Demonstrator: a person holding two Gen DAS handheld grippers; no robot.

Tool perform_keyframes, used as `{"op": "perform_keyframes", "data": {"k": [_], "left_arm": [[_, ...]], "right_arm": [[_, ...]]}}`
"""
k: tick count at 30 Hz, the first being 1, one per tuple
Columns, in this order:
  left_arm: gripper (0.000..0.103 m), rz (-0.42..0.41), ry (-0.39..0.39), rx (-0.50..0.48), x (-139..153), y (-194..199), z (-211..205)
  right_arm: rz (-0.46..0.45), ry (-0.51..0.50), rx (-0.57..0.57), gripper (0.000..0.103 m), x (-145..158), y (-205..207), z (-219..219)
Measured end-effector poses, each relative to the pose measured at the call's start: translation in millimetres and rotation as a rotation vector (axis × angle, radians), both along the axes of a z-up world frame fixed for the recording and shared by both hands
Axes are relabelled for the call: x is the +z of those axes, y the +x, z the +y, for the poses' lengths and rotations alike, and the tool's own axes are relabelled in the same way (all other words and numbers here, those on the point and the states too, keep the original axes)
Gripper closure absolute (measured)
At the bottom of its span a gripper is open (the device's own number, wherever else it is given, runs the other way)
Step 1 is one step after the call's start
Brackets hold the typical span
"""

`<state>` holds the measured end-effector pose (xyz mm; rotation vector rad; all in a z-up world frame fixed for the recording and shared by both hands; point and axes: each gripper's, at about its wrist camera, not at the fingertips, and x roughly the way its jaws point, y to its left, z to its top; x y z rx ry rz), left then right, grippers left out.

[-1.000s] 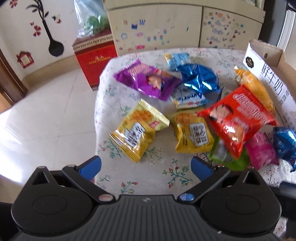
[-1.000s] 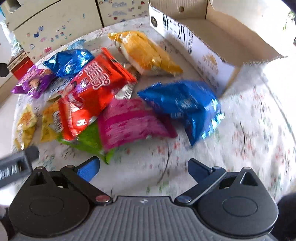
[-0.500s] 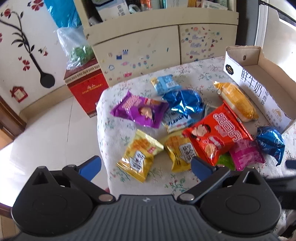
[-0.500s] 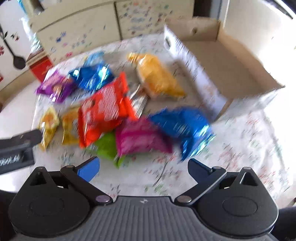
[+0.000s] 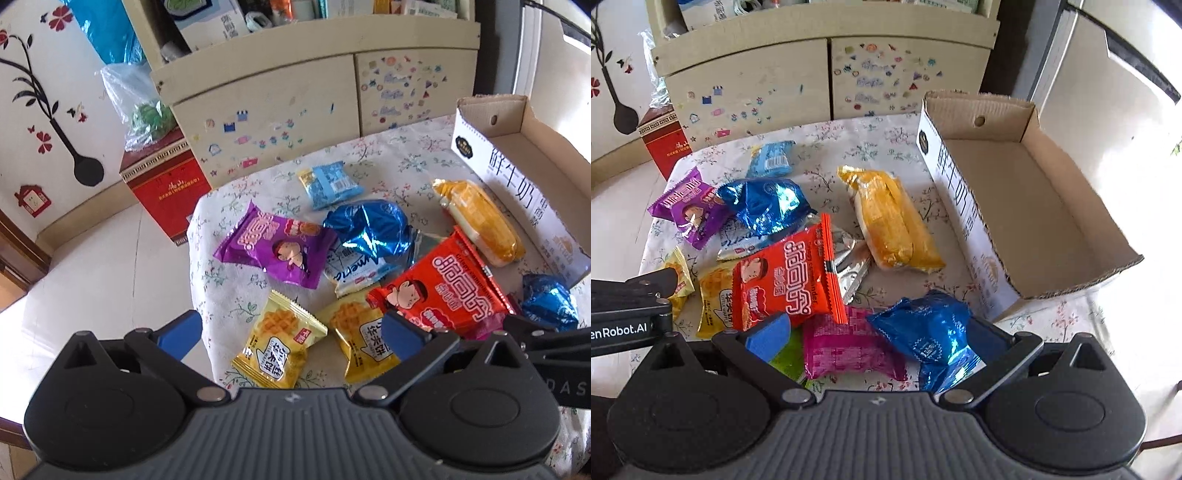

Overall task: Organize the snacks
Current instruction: 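Move the left tool toward the red bag while the right tool approaches the blue foil bag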

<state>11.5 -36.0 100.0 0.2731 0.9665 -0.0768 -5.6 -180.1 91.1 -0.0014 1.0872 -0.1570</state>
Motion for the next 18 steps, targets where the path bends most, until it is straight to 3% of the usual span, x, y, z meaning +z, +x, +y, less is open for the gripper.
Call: {"op": "perform_keyframes", "data": {"k": [18], "left_arm": [[0.001, 0.046, -0.003, 0.022, -17.7, 6.0, -1.4]], "right_arm": [[0.003, -0.012, -0.014, 0.0, -9.2, 5.2, 4.5]]}}
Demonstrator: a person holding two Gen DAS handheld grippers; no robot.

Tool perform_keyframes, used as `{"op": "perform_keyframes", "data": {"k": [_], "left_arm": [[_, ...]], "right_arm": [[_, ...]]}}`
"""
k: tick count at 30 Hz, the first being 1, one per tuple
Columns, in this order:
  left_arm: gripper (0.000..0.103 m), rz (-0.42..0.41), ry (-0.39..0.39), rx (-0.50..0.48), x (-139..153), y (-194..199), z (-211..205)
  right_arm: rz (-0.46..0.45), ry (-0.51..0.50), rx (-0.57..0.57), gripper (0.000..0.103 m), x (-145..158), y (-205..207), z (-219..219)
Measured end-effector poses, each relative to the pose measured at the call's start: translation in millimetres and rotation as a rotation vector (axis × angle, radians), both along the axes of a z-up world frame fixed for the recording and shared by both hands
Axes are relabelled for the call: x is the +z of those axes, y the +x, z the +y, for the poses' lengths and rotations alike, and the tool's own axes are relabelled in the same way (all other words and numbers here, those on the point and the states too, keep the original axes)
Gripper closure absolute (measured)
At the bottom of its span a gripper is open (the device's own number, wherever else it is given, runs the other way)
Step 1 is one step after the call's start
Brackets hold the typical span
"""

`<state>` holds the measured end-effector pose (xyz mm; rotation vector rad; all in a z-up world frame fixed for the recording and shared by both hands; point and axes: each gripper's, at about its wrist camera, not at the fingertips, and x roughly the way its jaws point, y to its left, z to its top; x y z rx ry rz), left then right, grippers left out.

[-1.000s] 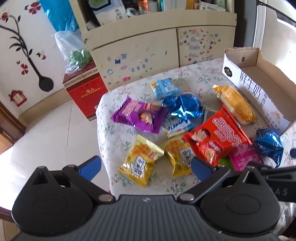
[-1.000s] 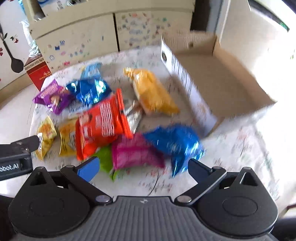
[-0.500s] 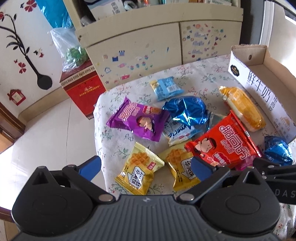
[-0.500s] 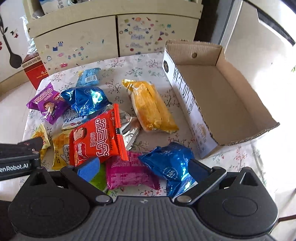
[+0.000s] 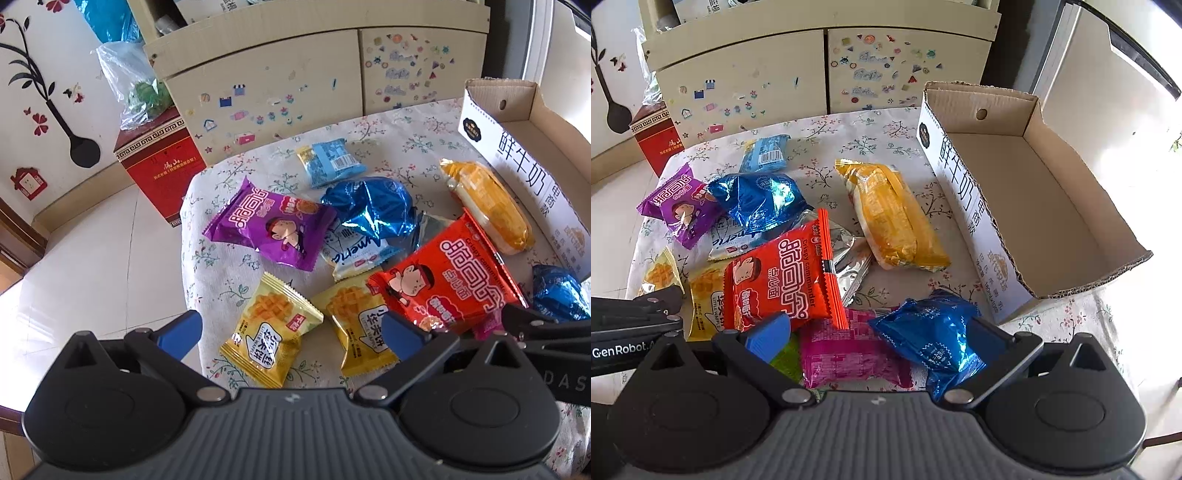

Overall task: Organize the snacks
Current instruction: 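Move the left tool toward the red bag while the right tool approaches the blue foil bag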

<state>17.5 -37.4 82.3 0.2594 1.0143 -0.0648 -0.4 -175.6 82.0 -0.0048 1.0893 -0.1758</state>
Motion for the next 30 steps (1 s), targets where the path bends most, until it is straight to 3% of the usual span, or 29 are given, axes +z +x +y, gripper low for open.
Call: {"op": "perform_keyframes", "data": {"k": [30], "left_arm": [[0.002, -0.032, 0.027, -0.022, -0.9, -4.4, -13.3]], "right_arm": [[-0.016, -0.036, -0.012, 0.0, 0.1, -4.5, -5.7]]}}
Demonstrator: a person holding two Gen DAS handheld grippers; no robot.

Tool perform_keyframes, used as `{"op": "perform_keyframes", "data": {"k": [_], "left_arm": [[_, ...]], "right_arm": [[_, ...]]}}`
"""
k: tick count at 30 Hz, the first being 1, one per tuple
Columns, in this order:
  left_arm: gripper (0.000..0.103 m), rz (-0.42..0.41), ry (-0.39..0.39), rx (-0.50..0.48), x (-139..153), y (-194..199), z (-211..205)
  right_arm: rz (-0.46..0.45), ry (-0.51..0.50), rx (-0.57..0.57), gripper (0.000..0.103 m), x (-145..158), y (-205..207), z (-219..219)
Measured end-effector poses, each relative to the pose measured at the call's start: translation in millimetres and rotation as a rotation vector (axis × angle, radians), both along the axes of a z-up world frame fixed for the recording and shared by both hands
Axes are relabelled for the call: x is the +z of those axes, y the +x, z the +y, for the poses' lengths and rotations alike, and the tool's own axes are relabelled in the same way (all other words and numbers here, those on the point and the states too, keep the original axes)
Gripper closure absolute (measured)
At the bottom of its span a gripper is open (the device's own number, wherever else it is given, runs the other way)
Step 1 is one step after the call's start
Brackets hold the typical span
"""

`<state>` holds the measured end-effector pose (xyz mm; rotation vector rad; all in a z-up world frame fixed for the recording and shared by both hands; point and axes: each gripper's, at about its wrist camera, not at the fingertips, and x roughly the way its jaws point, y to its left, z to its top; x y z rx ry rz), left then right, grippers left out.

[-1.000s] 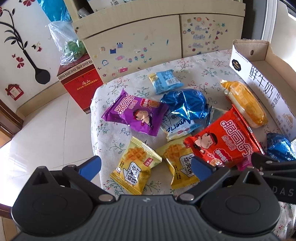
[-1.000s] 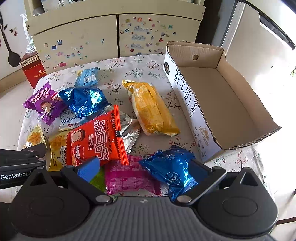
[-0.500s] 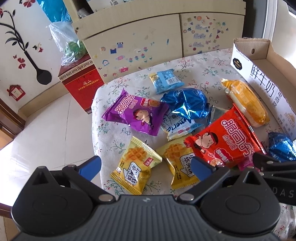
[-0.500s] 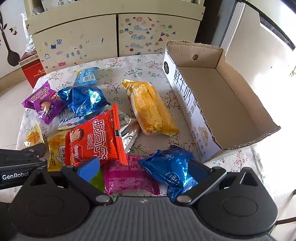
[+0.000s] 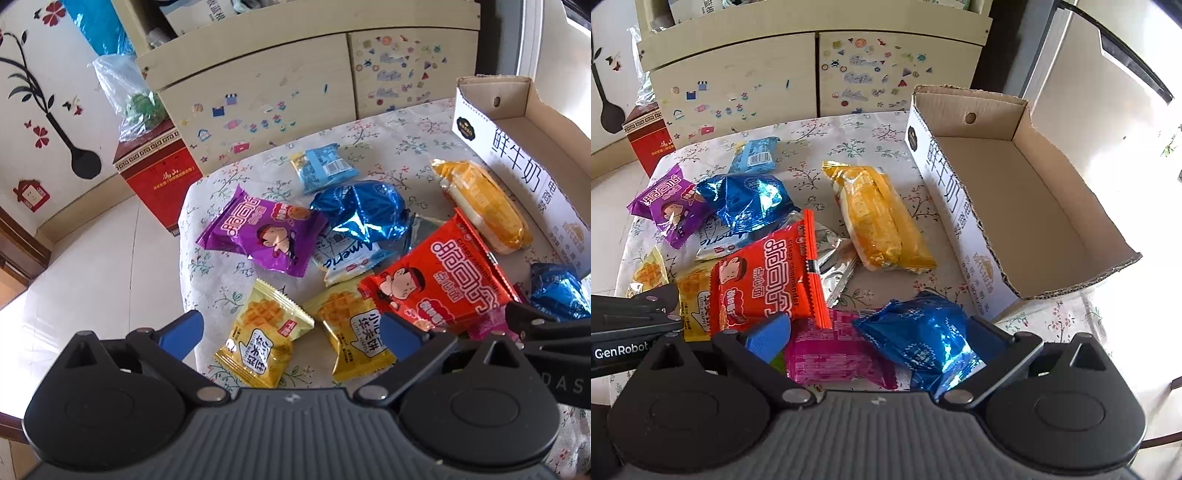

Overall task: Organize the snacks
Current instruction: 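Move the left tool toward the red bag while the right tool approaches the blue foil bag, then grasp the red cartoon-boy bag with the left tool while the right tool grasps the blue foil bag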

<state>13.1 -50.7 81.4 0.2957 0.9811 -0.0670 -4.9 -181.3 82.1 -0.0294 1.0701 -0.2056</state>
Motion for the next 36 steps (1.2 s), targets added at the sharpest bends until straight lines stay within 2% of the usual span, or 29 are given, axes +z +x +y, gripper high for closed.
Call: {"op": "perform_keyframes", "data": {"k": [7, 14, 18, 24, 31, 36], "left_arm": [[0.002, -0.002, -0.051, -0.023, 1.7, -0.5, -7.1], [0.002, 0.018, -0.153, -0.027, 4.8, 2.6, -8.2], [0.002, 0.023, -0.198, -0.016, 5.8, 5.8, -7.7], [0.002, 0.043, -0.259, 0.001, 0.0, 15.4, -14.5], [0.002, 0.019, -0.317, -0.027, -5.6, 23.4, -39.4], [0.002, 0.023, -0.298, -0.006, -16.6, 32.5, -53.3]], "right_arm": [[-0.014, 0.023, -0.025, 0.0, 3.0, -5.5, -14.0], [-0.045, 0.179, -0.099, 0.0, 7.1, -17.0, -54.4], [-0.079, 0.284, -0.205, 0.0, 7.9, -25.0, -87.3], [-0.047, 0.405, -0.277, 0.0, 2.8, -29.6, -110.6], [-0.021, 0.422, -0.309, 0.002, -3.6, -30.9, -113.6], [-0.019, 0.451, -0.349, 0.005, -8.9, -30.4, -120.0]]}}
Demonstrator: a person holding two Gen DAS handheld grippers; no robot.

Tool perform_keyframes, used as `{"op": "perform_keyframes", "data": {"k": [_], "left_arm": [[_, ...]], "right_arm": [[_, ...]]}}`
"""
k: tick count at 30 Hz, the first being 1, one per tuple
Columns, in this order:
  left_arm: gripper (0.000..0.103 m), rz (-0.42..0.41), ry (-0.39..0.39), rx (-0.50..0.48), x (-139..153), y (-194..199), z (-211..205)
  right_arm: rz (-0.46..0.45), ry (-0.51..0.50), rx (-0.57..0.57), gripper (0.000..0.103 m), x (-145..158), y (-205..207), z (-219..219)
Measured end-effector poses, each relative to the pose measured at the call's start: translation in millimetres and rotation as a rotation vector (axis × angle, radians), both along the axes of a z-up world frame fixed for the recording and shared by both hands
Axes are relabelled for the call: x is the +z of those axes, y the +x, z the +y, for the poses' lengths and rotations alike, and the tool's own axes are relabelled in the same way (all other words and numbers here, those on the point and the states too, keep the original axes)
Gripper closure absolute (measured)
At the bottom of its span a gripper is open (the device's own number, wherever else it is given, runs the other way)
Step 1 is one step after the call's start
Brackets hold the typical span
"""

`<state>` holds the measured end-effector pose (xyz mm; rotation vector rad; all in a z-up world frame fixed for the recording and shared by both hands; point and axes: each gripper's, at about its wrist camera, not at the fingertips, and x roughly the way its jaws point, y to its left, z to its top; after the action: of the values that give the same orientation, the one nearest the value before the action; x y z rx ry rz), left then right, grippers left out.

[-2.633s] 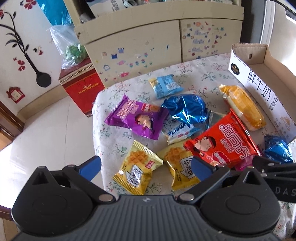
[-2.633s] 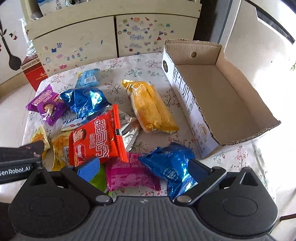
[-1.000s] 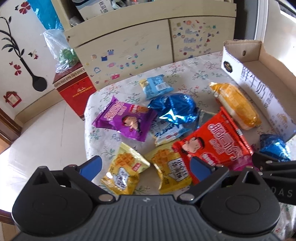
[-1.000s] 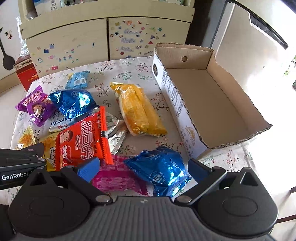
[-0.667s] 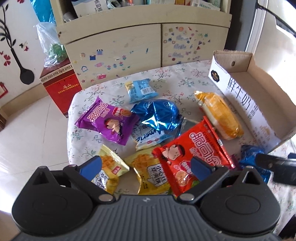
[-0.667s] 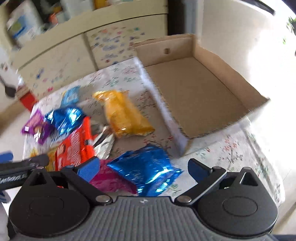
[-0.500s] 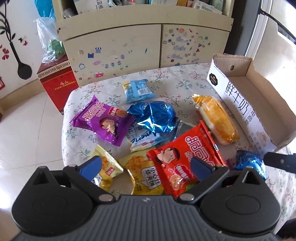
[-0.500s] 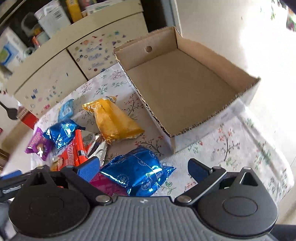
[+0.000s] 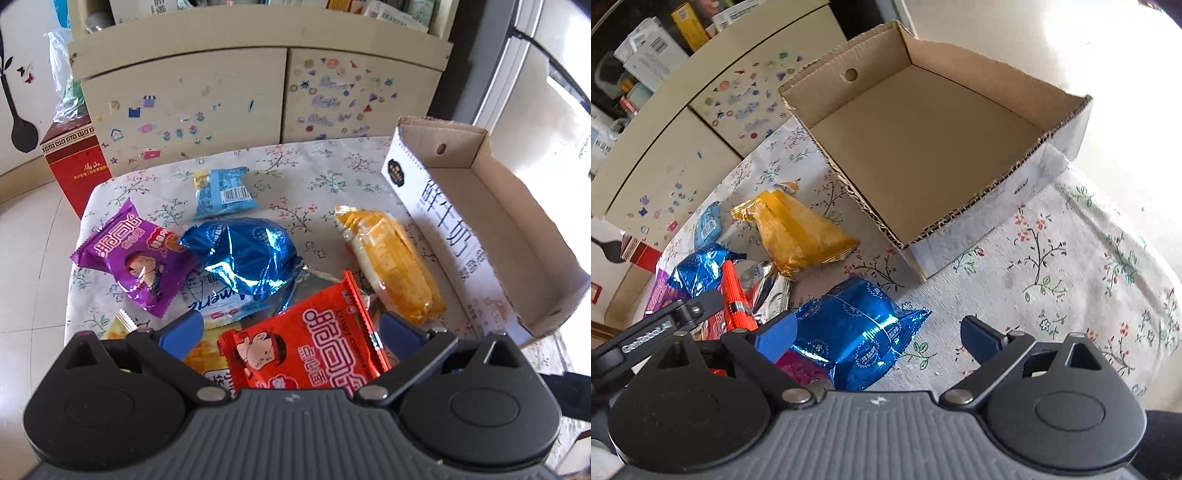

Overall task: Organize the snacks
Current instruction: 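Grasp the red cartoon-boy bag with the left tool while the right tool grasps the blue foil bag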

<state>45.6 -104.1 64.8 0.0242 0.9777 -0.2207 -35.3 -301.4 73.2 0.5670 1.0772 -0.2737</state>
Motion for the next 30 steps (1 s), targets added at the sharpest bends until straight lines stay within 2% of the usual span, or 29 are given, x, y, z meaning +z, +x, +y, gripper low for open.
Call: {"op": "perform_keyframes", "data": {"k": [8, 18, 22, 26, 27, 30], "left_arm": [[0.003, 0.047, 0.048, 0.034, -20.0, 1.4, 10.9], [0.004, 0.077, 0.022, 0.028, -21.2, -6.6, 37.6], [0.004, 0.061, 0.03, 0.028, -19.2, -6.2, 36.3], [0.004, 0.066, 0.048, 0.007, -21.9, -7.4, 30.2], [0.005, 0.063, 0.062, -0.003, -22.1, -8.4, 28.2], [0.019, 0.056, 0.067, -0.04, -21.3, -12.2, 24.5]], "right_arm": [[0.016, 0.076, -0.048, 0.008, -12.5, 8.3, -1.9], [0.059, 0.132, -0.097, 0.008, -27.9, 20.1, 7.2], [0.067, 0.108, -0.099, 0.008, -32.6, 25.5, 15.3], [0.087, 0.11, -0.077, 0.017, -41.6, 26.7, 22.5], [0.084, 0.116, -0.074, 0.018, -42.3, 24.7, 22.7], [0.061, 0.11, -0.054, 0.025, -40.5, 21.0, 24.9]]}}
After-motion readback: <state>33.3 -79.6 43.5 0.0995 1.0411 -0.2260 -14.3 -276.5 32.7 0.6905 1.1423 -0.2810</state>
